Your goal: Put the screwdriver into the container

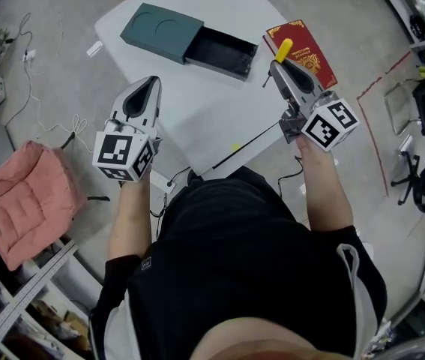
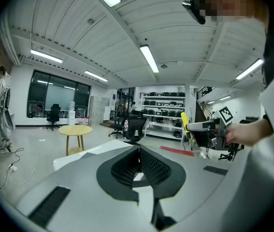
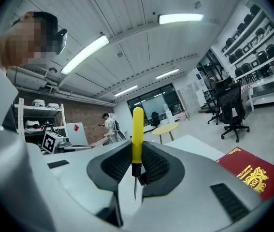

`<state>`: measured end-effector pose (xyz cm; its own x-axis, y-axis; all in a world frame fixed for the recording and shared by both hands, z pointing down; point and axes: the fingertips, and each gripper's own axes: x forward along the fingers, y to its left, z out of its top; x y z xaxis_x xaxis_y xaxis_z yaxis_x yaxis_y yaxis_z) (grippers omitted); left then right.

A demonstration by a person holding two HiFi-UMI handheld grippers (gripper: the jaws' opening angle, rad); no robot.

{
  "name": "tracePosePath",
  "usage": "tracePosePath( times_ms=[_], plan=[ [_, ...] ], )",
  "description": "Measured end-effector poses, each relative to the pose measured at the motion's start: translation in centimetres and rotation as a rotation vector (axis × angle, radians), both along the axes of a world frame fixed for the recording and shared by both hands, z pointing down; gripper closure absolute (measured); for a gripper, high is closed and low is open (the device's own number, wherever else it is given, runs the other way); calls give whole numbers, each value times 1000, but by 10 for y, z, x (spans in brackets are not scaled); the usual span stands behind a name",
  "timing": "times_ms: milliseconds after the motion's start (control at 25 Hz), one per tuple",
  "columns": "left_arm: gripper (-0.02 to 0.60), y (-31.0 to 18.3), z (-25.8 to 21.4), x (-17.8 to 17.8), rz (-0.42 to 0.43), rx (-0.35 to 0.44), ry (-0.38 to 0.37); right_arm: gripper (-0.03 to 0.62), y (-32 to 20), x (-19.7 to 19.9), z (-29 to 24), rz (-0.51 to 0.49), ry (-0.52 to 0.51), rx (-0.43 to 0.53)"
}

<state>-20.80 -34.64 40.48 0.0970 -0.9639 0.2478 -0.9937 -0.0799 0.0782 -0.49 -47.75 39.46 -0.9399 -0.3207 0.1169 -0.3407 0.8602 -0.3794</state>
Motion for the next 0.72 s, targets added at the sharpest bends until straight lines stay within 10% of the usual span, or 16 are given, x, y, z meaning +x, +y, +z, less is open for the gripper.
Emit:
tracePosePath(
  times_ms=[720],
  plan=[
    [565,-31,42,-23,-86,-63,29,516,-62,-103,96,-230,207,-58]
  ],
)
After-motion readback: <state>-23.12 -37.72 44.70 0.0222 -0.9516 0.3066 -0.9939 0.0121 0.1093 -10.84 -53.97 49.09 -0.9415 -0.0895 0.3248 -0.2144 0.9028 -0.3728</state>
